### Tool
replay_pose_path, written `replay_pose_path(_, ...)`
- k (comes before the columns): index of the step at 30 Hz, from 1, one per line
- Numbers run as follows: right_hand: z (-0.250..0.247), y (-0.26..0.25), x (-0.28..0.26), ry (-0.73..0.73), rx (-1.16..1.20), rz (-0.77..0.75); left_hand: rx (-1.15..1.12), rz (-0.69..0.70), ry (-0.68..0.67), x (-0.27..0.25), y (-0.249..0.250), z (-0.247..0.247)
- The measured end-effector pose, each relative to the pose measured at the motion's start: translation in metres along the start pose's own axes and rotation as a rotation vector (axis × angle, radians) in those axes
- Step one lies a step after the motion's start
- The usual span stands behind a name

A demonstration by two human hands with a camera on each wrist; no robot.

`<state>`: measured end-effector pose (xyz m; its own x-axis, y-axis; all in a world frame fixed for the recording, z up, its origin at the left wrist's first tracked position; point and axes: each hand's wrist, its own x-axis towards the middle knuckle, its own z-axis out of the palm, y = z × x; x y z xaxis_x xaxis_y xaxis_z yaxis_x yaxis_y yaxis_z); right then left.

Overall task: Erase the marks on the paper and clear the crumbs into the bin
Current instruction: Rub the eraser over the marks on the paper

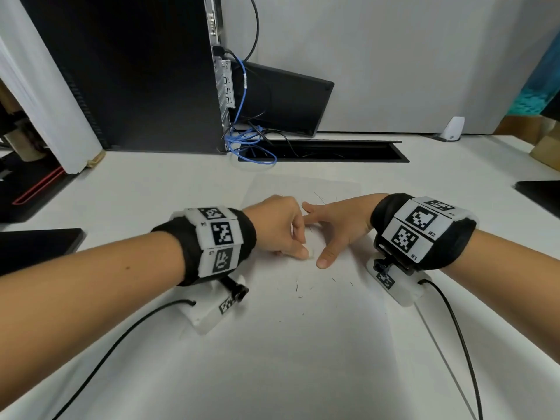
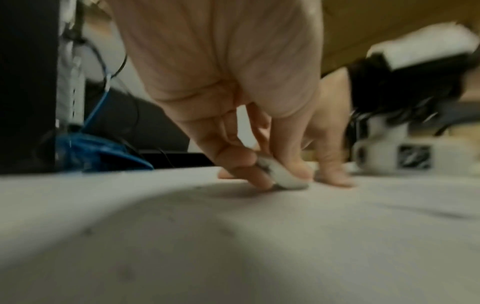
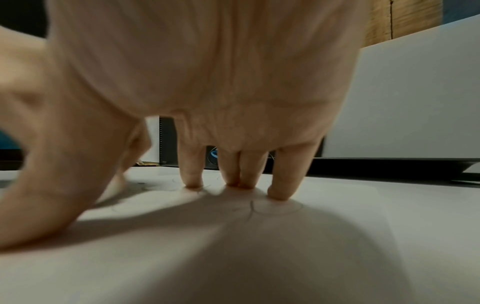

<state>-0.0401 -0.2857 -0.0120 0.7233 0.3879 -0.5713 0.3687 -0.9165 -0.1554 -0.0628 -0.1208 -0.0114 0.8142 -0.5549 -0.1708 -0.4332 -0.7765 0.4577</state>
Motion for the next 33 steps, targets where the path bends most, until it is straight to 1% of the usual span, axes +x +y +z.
replay_pose_path(2,0.0,0.001,0.001,0.006,0.012,-0.006,0.042,-0.024,0.083,0.009,-0.002,-0.007)
replay_pose_path(3,0.0,0.001,0.003,0.008,0.014,-0.01,0.043,-0.029,0.103,0.012,-0.001,-0.008)
replay_pose_path(4,0.001,0.001,0.004,0.006,0.018,-0.018,0.029,-0.02,0.099,0.012,0.001,-0.006)
replay_pose_path(7,0.003,0.0,0.008,-0.022,0.046,-0.041,-0.039,0.027,0.006,0.001,0.008,0.008)
replay_pose_path(8,0.003,0.001,0.009,-0.025,0.056,-0.038,-0.043,0.032,-0.007,-0.001,0.009,0.008)
replay_pose_path(11,0.002,0.003,0.005,-0.021,0.053,-0.067,0.054,-0.005,0.079,0.011,0.005,-0.005)
replay_pose_path(13,0.002,0.003,0.004,-0.023,0.064,-0.043,0.061,-0.032,0.106,0.016,0.004,-0.006)
replay_pose_path(17,0.002,-0.001,0.005,-0.025,0.073,-0.041,-0.016,0.021,-0.011,0.005,0.009,0.007)
replay_pose_path(18,0.002,-0.001,0.005,-0.027,0.06,-0.044,0.001,0.016,-0.003,0.005,0.008,0.006)
replay_pose_path(21,0.001,0.001,0.004,-0.024,0.049,-0.04,0.083,-0.036,0.105,0.015,0.004,-0.006)
replay_pose_path(22,0.001,0.0,0.003,-0.02,0.056,-0.032,0.078,-0.04,0.108,0.016,0.005,-0.006)
replay_pose_path(26,0.001,-0.003,0.003,-0.019,0.104,-0.027,0.006,0.03,-0.026,0.007,0.015,0.007)
replay_pose_path(27,0.003,-0.001,0.005,-0.017,0.103,-0.036,0.008,0.027,-0.022,0.007,0.014,0.007)
replay_pose_path(29,0.003,0.003,0.007,-0.017,0.085,-0.057,0.034,-0.005,0.051,0.012,0.01,0.0)
replay_pose_path(30,0.003,0.003,0.007,-0.02,0.091,-0.055,0.024,-0.024,0.063,0.014,0.008,-0.003)
replay_pose_path(31,0.003,0.003,0.008,-0.025,0.101,-0.057,-0.005,-0.032,0.043,0.014,0.007,-0.003)
replay_pose_path(33,0.005,0.005,0.009,-0.03,0.115,-0.071,-0.045,-0.003,-0.071,0.01,0.008,-0.001)
